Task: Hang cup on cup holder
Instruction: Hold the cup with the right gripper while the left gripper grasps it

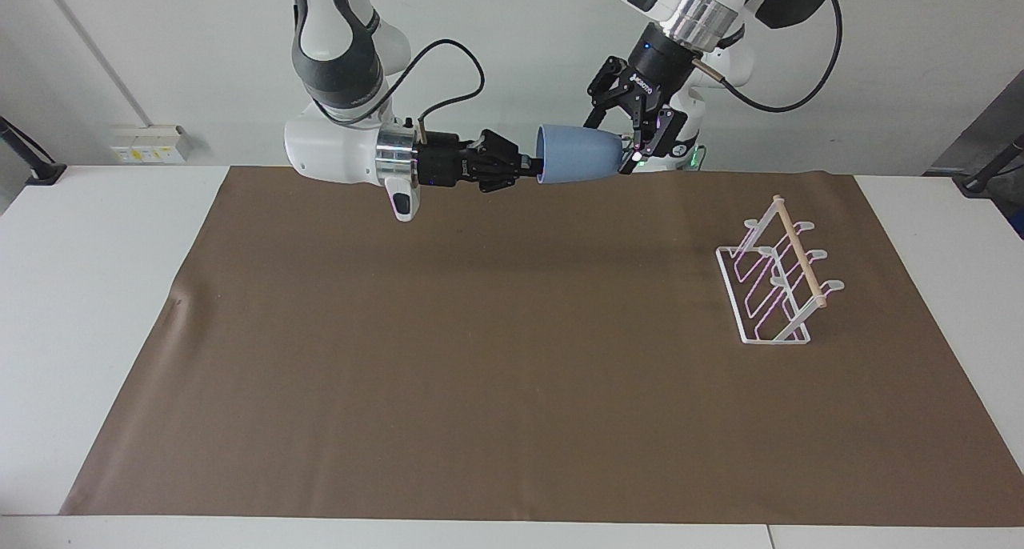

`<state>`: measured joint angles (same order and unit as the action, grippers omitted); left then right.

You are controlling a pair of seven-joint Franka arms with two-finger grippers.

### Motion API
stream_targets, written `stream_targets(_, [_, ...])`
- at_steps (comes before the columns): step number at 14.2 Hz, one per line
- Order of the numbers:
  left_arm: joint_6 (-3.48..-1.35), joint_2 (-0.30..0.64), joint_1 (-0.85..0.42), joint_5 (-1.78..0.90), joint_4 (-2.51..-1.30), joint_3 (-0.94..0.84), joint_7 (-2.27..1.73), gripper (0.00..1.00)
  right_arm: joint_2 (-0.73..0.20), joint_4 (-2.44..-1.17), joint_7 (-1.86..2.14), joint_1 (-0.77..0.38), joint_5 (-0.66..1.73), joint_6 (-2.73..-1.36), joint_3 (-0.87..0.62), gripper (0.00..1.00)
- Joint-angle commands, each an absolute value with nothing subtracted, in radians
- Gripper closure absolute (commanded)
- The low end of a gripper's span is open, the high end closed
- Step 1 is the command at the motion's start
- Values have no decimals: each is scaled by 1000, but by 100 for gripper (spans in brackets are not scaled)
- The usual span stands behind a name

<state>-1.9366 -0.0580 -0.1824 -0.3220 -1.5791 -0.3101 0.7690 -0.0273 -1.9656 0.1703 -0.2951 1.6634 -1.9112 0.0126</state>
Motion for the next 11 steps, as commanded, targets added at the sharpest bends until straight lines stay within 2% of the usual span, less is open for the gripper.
stream_targets(1, [-1985, -66, -221, -334, -1603, -299, 758, 0, -3, -1993, 212, -290, 1695, -1928, 9, 100])
stream_targets(11, [-1999, -91, -276, -334, -1654, -301, 620, 0, -2, -1994, 210, -290, 1687, -1928, 9, 100])
